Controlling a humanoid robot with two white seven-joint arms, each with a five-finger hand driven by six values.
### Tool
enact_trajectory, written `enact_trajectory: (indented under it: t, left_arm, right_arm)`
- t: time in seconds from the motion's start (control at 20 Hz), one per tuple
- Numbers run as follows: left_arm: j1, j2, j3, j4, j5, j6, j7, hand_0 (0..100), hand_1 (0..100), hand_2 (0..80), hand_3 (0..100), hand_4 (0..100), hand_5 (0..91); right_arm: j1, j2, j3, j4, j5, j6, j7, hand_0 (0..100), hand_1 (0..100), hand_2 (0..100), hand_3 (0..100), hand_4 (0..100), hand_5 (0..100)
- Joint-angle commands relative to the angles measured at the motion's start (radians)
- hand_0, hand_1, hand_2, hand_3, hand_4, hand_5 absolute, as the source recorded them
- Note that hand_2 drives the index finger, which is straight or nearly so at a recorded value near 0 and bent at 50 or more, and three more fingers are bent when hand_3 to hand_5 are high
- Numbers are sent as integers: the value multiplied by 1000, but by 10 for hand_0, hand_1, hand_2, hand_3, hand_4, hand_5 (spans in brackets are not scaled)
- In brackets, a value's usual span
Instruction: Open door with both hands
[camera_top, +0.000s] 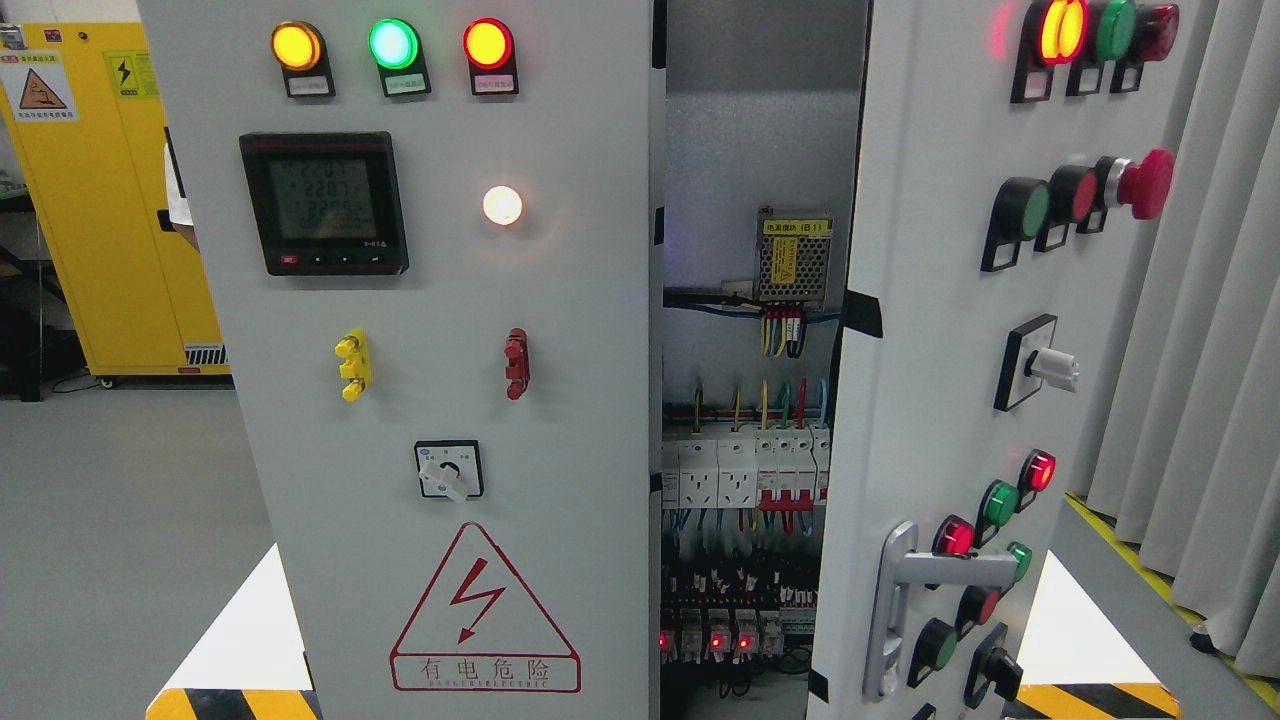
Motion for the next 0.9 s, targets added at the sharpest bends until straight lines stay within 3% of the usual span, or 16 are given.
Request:
enact_trajectory:
  t: [0.0, 0.05, 0.1, 0.35, 0.7, 0.85]
  left_arm:
    - [-13, 260, -75, -442, 162, 4, -130, 120, 556, 0, 0, 0, 0]
    - [-24, 263, -73, -449, 191, 4, -209, 120, 556, 0, 0, 0, 0]
    - [-30, 264, -73, -454, 204, 5, -245, 120, 556, 0, 0, 0, 0]
    - [-110, 263, -64, -457, 230, 103, -249, 120, 556, 0, 0, 0, 0]
    - [-410, 274, -73, -456, 394, 374, -247, 120, 556, 0, 0, 0, 0]
    - [-516, 269, -76, -456, 411, 467, -247, 120, 556, 0, 0, 0, 0]
  right_arm:
    - [-28, -3, 0, 0, 0, 0, 0, 0, 500, 40, 0, 0, 0]
    - [-28, -3, 0, 0, 0, 0, 0, 0, 500, 40, 0, 0, 0]
    - [-28, -3, 0, -2, 0, 0, 0, 0, 500, 40, 0, 0, 0]
    - [-28, -6, 0, -2, 0, 0, 0, 0, 500, 40, 0, 0, 0]
    - [-28, -6, 0, -2, 0, 0, 0, 0, 500, 40, 0, 0, 0]
    - [-28, -5, 0, -2, 0, 0, 0, 0, 500, 40, 0, 0, 0]
